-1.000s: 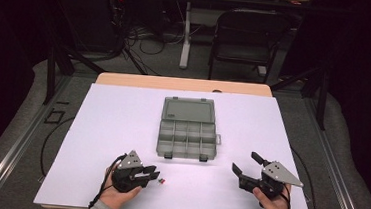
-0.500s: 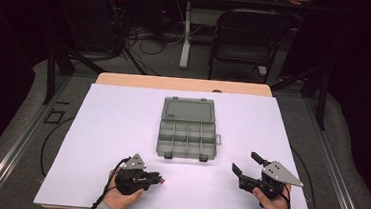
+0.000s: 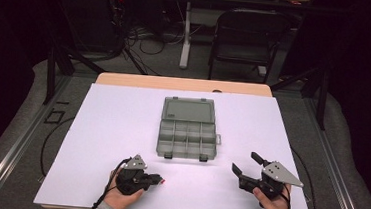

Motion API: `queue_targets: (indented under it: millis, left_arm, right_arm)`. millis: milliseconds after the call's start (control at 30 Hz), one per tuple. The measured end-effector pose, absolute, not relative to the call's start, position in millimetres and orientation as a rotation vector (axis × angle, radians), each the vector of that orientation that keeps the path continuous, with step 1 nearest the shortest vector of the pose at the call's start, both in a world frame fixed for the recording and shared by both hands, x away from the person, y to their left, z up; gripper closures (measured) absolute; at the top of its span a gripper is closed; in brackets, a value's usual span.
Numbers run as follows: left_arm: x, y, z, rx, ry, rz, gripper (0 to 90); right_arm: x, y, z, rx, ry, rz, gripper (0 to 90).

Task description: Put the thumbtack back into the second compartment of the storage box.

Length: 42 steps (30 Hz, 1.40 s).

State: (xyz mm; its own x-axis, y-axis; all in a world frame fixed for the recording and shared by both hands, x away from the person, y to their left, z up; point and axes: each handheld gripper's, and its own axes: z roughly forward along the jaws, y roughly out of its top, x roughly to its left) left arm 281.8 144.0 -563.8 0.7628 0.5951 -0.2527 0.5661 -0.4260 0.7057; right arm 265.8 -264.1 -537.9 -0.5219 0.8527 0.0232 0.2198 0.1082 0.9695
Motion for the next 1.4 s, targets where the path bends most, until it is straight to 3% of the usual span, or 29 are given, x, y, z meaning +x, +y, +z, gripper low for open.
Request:
queue_targets:
  millis: [367, 1400]
  left_arm:
    - [282.4, 144.2, -566.4, 2.124, 0.878, 0.044, 89.6]
    - [290.9, 161.5, -554.3, 2.028, 0.927, 0.086, 90.0]
  right_arm:
    - [265.9, -264.0, -537.9, 1.042, 1.826, 1.441, 19.5]
    - [265.9, -264.0, -537.9, 1.042, 1.827, 1.440, 19.5]
